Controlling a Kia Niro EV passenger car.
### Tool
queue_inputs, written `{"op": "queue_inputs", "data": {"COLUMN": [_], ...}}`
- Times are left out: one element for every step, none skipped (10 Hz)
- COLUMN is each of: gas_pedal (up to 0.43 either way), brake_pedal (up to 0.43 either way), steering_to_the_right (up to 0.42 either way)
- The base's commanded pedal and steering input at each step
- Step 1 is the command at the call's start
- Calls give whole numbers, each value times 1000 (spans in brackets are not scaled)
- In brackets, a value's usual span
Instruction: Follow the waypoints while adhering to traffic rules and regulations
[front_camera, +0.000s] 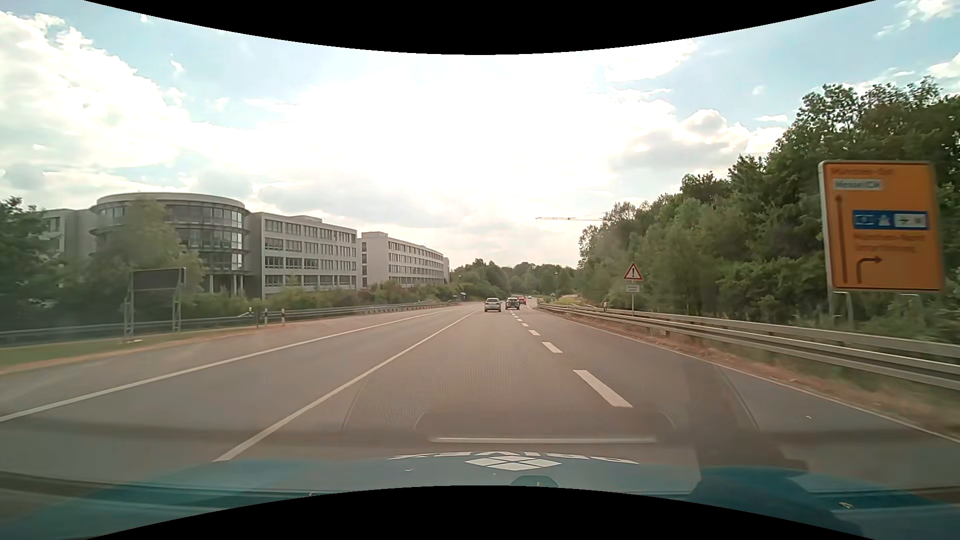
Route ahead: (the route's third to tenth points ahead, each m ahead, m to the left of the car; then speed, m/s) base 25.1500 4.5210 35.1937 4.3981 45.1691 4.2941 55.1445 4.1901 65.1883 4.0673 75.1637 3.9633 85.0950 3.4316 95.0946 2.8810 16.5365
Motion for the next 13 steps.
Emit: {"op": "queue_inputs", "data": {"gas_pedal": [138, 138, 138, 138, 138, 138, 138, 157, 157, 157, 157, 157, 157], "brake_pedal": [0, 0, 0, 0, 0, 0, 0, 0, 0, 0, 0, 0, 0], "steering_to_the_right": [-1, -1, -1, -1, -1, -2, -3, -3, -3, -3, -3, -2, -2]}}
